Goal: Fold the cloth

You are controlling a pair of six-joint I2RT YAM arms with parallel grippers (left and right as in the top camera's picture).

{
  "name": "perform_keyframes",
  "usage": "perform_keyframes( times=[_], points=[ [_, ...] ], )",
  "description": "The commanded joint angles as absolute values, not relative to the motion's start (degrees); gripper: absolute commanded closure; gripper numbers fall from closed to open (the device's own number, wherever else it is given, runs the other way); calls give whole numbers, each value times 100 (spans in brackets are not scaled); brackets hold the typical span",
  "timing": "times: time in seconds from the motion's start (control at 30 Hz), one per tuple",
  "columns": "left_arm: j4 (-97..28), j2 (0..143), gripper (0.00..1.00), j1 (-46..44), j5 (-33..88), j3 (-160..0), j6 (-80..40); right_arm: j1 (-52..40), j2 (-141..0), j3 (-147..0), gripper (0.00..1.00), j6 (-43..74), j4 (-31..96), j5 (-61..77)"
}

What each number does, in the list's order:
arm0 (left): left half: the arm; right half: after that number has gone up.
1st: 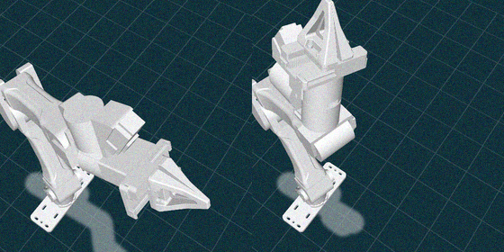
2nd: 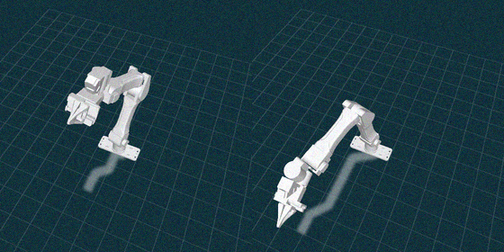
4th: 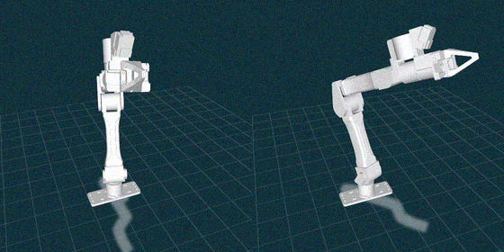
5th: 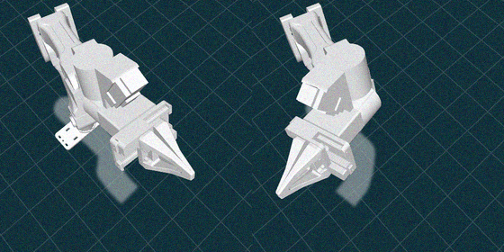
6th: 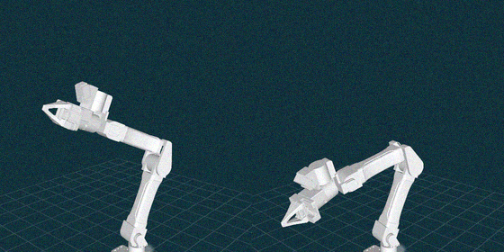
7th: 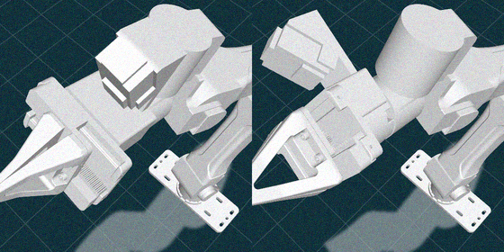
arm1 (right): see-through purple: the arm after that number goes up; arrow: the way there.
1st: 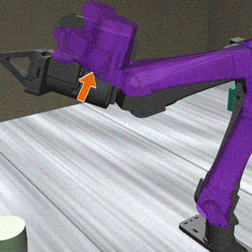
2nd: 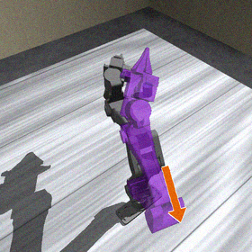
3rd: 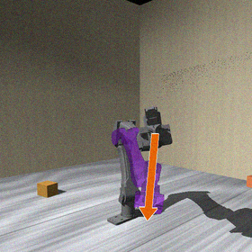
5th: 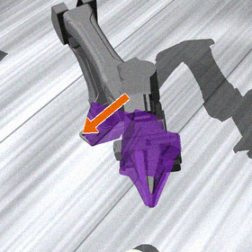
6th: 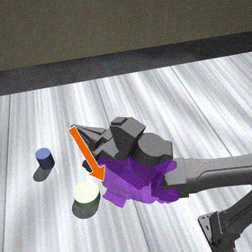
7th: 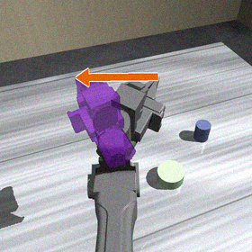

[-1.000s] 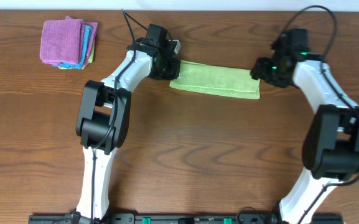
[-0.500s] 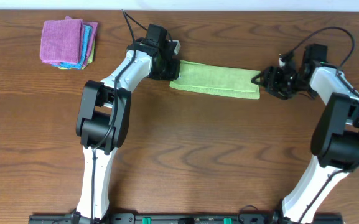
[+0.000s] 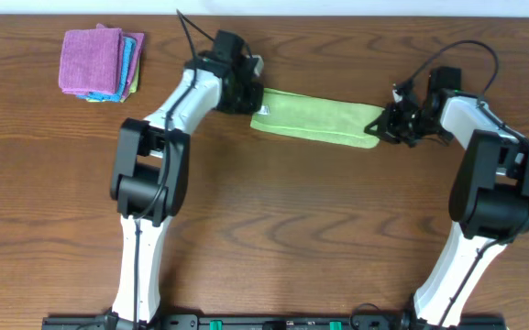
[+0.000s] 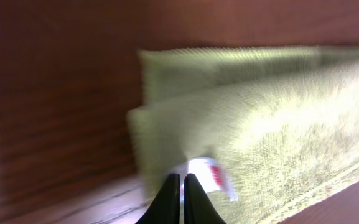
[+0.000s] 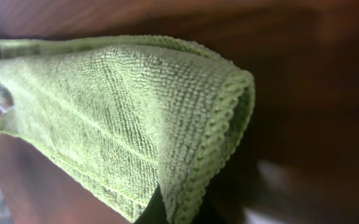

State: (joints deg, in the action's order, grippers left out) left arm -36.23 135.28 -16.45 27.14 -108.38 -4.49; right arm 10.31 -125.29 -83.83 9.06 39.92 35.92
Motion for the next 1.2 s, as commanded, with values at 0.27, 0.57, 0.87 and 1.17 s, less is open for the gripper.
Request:
perform_keyframes(
  times=[0.27, 0.57, 0.87, 1.17],
  points=[
    [-4550, 11764, 94, -611, 2165, -11458, -471, 1258, -12342, -10617, 99, 919, 6434, -161],
    [-4849, 11727, 94, -613, 2204, -11454, -467, -141, -12543, -10628, 99, 1083, 5763, -276],
    [-5148, 11727, 95, -602, 2176, -11454, -250, -1365, -12680, -10628, 99, 1057, 5419, -454],
    [-5225, 11727, 94, -598, 1944, -11454, -121, -1542, -12825, -10628, 99, 746, 5948, -456]
  ],
)
